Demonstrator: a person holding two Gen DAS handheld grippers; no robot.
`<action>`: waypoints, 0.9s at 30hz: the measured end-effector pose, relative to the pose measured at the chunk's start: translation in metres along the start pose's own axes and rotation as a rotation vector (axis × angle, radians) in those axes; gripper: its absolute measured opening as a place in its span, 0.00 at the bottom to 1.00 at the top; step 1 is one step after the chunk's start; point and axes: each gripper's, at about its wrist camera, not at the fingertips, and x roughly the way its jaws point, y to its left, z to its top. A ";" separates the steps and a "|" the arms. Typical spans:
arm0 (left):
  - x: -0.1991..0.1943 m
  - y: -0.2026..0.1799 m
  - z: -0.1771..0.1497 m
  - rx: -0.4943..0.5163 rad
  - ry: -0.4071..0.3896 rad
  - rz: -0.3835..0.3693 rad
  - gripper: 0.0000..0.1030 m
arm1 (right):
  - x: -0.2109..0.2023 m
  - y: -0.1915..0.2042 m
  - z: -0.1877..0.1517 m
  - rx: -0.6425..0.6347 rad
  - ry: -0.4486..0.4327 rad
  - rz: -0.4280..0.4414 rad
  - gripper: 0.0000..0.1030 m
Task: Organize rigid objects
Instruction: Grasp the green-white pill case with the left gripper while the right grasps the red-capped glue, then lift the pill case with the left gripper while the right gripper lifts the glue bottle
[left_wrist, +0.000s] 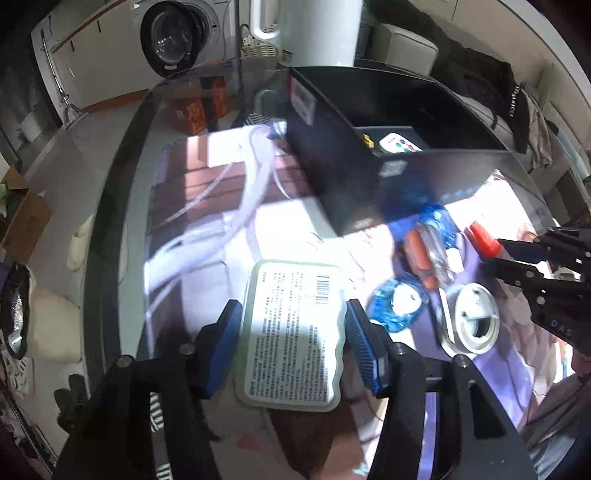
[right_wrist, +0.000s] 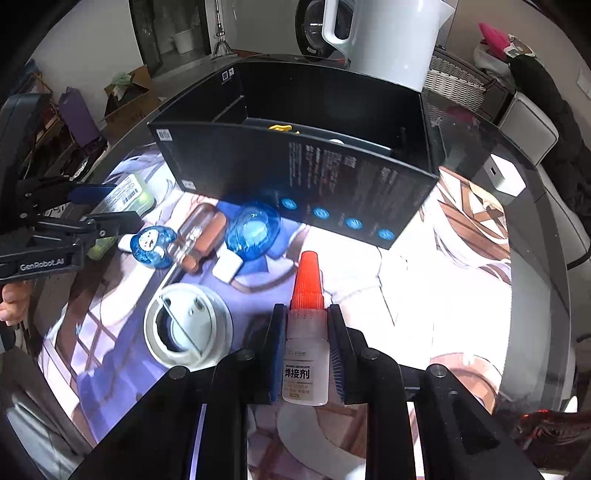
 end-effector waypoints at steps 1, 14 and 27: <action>-0.002 -0.003 -0.003 -0.007 0.003 -0.010 0.54 | 0.000 -0.001 -0.003 0.000 0.001 0.000 0.21; -0.002 -0.005 -0.009 0.034 -0.013 0.055 0.53 | -0.006 -0.016 -0.026 -0.018 0.012 0.011 0.24; -0.012 -0.008 -0.005 0.035 -0.051 0.055 0.53 | -0.013 -0.009 -0.023 -0.043 -0.011 -0.017 0.21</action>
